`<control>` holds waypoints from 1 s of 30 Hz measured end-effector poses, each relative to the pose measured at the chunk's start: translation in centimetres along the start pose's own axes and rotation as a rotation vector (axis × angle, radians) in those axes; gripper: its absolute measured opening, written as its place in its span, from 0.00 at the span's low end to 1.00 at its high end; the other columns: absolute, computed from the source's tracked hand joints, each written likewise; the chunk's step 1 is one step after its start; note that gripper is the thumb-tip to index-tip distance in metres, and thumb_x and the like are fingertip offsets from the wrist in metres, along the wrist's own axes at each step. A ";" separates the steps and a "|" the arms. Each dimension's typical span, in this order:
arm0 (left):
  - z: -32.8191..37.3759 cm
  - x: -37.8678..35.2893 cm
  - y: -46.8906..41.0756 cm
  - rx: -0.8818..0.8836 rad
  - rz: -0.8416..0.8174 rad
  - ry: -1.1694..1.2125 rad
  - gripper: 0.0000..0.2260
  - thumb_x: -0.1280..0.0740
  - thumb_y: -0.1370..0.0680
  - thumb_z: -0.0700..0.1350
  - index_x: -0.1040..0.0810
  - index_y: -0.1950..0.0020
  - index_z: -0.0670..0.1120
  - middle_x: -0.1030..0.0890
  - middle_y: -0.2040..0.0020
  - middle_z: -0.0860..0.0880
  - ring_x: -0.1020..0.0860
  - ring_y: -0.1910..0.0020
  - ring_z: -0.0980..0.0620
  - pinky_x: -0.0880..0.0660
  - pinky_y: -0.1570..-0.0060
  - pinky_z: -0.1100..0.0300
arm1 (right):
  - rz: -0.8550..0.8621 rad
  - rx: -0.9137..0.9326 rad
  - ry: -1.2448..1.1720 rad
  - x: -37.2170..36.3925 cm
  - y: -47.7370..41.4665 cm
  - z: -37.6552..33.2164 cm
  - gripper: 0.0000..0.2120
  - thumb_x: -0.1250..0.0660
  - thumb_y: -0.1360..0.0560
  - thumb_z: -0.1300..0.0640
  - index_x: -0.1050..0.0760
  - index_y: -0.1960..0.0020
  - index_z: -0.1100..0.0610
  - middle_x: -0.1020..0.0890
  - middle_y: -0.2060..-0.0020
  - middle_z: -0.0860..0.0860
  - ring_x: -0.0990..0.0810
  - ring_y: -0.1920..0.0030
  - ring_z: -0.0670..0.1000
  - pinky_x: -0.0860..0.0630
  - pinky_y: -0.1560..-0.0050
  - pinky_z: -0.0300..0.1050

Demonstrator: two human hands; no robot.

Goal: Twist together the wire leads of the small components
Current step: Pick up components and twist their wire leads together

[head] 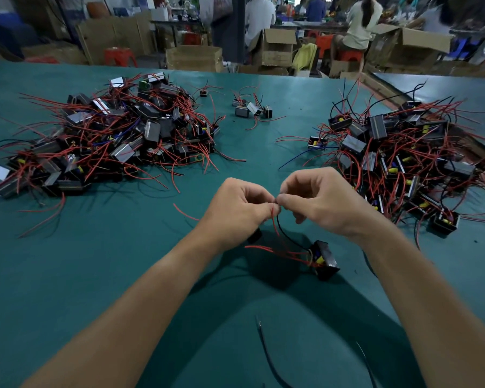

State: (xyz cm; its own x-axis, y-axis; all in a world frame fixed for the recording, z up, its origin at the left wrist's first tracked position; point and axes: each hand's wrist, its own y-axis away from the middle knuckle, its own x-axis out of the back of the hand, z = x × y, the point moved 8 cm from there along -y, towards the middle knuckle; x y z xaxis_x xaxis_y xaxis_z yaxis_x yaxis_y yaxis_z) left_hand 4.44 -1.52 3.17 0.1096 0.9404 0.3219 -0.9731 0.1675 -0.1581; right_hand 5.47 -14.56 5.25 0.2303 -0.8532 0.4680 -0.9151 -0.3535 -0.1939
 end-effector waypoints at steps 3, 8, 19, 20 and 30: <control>-0.5 -0.3 0.0 0.122 -0.028 0.155 0.09 0.29 0.27 0.33 0.19 0.67 0.42 0.30 0.79 0.52 0.35 0.78 0.55 0.38 0.75 0.65 | 0.001 0.110 0.072 0.3 0.2 -1.0 0.05 0.28 0.26 0.63 0.19 0.61 0.61 0.21 0.73 0.55 0.25 0.73 0.48 0.27 0.69 0.48; -1.0 -0.3 0.3 0.226 -0.066 0.240 0.08 0.29 0.27 0.33 0.17 0.66 0.40 0.30 0.78 0.50 0.35 0.78 0.56 0.37 0.76 0.68 | -0.087 0.111 0.095 0.2 0.5 -1.0 0.03 0.28 0.26 0.62 0.17 0.59 0.58 0.19 0.70 0.58 0.25 0.70 0.51 0.26 0.68 0.54; 3.4 -1.1 1.5 -0.439 0.072 -0.422 0.04 0.29 0.29 0.42 0.16 0.63 0.46 0.20 0.72 0.53 0.24 0.72 0.58 0.28 0.70 0.63 | -0.318 -0.480 -0.260 -0.9 1.6 3.1 0.16 0.36 0.22 0.63 0.23 0.68 0.55 0.25 0.72 0.50 0.29 0.76 0.45 0.33 0.76 0.35; 2.8 -0.8 1.1 -0.339 0.049 -0.313 0.05 0.28 0.28 0.40 0.17 0.65 0.46 0.22 0.75 0.55 0.27 0.75 0.61 0.31 0.72 0.66 | -0.302 -0.404 -0.244 -0.7 1.4 2.6 0.14 0.35 0.23 0.64 0.23 0.66 0.56 0.25 0.72 0.51 0.28 0.74 0.46 0.32 0.75 0.36; -0.4 -1.2 0.8 0.253 -0.262 0.312 0.10 0.29 0.28 0.35 0.18 0.69 0.44 0.29 0.76 0.50 0.33 0.78 0.56 0.35 0.76 0.67 | -0.171 0.077 -0.182 0.6 1.0 -1.2 0.05 0.25 0.35 0.61 0.16 0.62 0.53 0.16 0.69 0.51 0.21 0.70 0.45 0.22 0.66 0.37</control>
State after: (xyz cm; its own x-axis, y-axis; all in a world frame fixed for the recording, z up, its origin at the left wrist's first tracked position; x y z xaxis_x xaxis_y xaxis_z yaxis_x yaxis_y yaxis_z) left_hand 3.60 -2.43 2.32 0.3759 0.9265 0.0187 -0.9189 0.3701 0.1361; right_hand 4.32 -14.95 6.34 0.4416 -0.8309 0.3385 -0.8314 -0.5207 -0.1937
